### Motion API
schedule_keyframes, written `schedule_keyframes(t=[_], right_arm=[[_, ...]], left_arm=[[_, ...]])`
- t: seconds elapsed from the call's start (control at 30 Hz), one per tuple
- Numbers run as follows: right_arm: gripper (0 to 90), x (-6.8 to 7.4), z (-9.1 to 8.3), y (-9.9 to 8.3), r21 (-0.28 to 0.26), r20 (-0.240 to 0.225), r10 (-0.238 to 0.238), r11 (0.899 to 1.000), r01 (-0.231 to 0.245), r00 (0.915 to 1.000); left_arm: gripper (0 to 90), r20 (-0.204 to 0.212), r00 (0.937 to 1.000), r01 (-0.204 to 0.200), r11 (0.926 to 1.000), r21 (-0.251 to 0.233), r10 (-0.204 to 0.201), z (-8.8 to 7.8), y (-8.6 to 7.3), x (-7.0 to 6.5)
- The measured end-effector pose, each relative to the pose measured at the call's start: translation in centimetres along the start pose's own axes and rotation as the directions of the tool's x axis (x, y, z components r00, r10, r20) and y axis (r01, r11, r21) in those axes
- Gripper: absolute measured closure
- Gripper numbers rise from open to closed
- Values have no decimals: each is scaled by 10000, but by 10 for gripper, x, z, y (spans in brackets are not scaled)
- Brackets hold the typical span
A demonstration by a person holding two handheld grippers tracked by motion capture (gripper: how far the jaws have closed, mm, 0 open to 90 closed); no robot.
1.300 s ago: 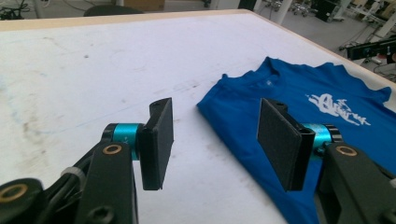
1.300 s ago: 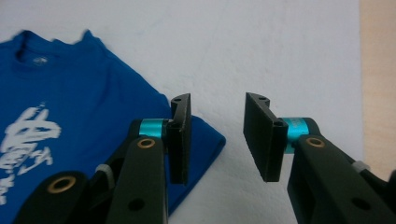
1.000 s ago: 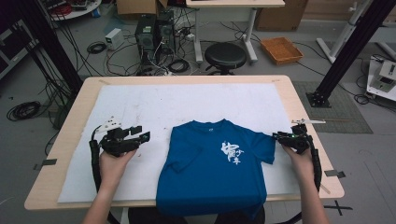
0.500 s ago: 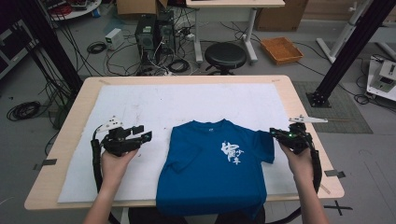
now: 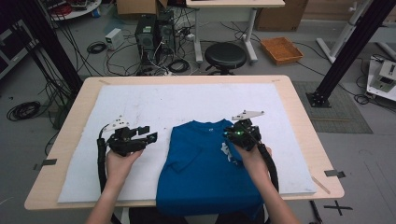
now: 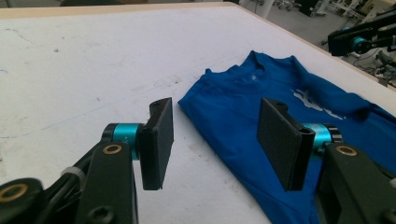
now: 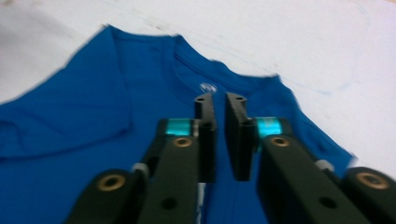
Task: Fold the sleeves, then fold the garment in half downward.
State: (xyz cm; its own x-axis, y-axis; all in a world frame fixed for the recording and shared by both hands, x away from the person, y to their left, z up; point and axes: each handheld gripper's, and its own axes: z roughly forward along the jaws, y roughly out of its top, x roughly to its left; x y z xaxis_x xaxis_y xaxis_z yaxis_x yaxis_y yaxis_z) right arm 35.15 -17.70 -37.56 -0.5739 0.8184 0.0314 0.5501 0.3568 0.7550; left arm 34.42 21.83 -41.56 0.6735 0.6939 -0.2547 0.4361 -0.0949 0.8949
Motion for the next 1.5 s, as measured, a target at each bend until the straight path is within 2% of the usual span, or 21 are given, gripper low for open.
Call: schedule_keyframes(t=[0.07,0.1,0.13,0.17,0.2,0.23,0.33,0.43,0.47,0.57,0.67,0.7,0.83,1.0,1.13,1.2,1.3,1.5], right_arm=[[742,-4,-4,0,-235,-18,-2,9997,1,10000],[682,-13,-11,-4,-561,122,6,9984,1,9999],[682,-13,-11,-4,-561,122,6,9984,1,9999],[660,-20,-15,-7,-692,150,132,9975,-122,9998],[596,-35,-22,-14,-960,195,487,9943,-466,9986],[596,-35,-22,-14,-960,195,487,9943,-466,9986],[503,-58,-34,-28,-1506,231,1066,9833,-1020,9940],[413,-77,-43,-44,-1975,293,1334,9723,-1250,9906],[391,-87,-47,-51,-2057,163,1359,9700,-1296,9906],[340,-95,-51,-56,-2180,95,1402,9666,-1348,9901],[286,-104,-57,-59,-2276,10,1318,9653,-1281,9913],[283,-107,-59,-59,-2276,183,1152,9677,-1080,9932],[276,-110,-59,-58,-2173,267,1200,9697,-1114,9924],[276,-111,-58,-56,-2144,263,1130,9711,-1048,9933],[277,-113,-55,-55,-2063,342,1277,9714,-1180,9912],[280,-114,-54,-55,-1991,393,1277,9729,-1175,9910],[282,-113,-54,-55,-2007,429,1284,9726,-1174,9908],[284,-111,-55,-53,-2098,456,1205,9717,-1084,9917]], left_arm=[[460,16,10000,-36,10000,7,36,1,0,0],[460,23,10000,-36,10000,8,36,2,0,-1],[460,25,10000,-32,10000,48,32,2,0,-1],[460,1,10000,-43,10000,27,43,3,0,-1],[455,-36,10000,-60,10000,32,60,4,0,-2],[455,-98,9999,-82,10000,36,82,4,0,-2],[451,-196,9998,-68,10000,-42,67,5,0,-3],[431,-350,9993,-131,9999,-57,128,5,1,-3],[417,-431,9990,-138,9999,-31,136,5,1,-3],[400,-642,9976,-259,9997,-14,258,3,1,-3],[381,-562,9977,-369,9993,45,371,2,2,-2],[359,-548,9977,-385,9992,58,388,2,3,-3],[359,-651,9951,-741,9972,47,742,-1,4,-8],[359,-503,9944,-925,9956,125,930,-3,4,-12],[359,-516,9934,-1017,9945,242,1028,-6,3,-13],[359,-460,9952,-858,9963,93,861,-8,1,-11],[359,-155,9986,-517,9982,-301,513,-10,0,-9],[359,50,9990,-437,9959,-788,442,-9,-5,-6]])
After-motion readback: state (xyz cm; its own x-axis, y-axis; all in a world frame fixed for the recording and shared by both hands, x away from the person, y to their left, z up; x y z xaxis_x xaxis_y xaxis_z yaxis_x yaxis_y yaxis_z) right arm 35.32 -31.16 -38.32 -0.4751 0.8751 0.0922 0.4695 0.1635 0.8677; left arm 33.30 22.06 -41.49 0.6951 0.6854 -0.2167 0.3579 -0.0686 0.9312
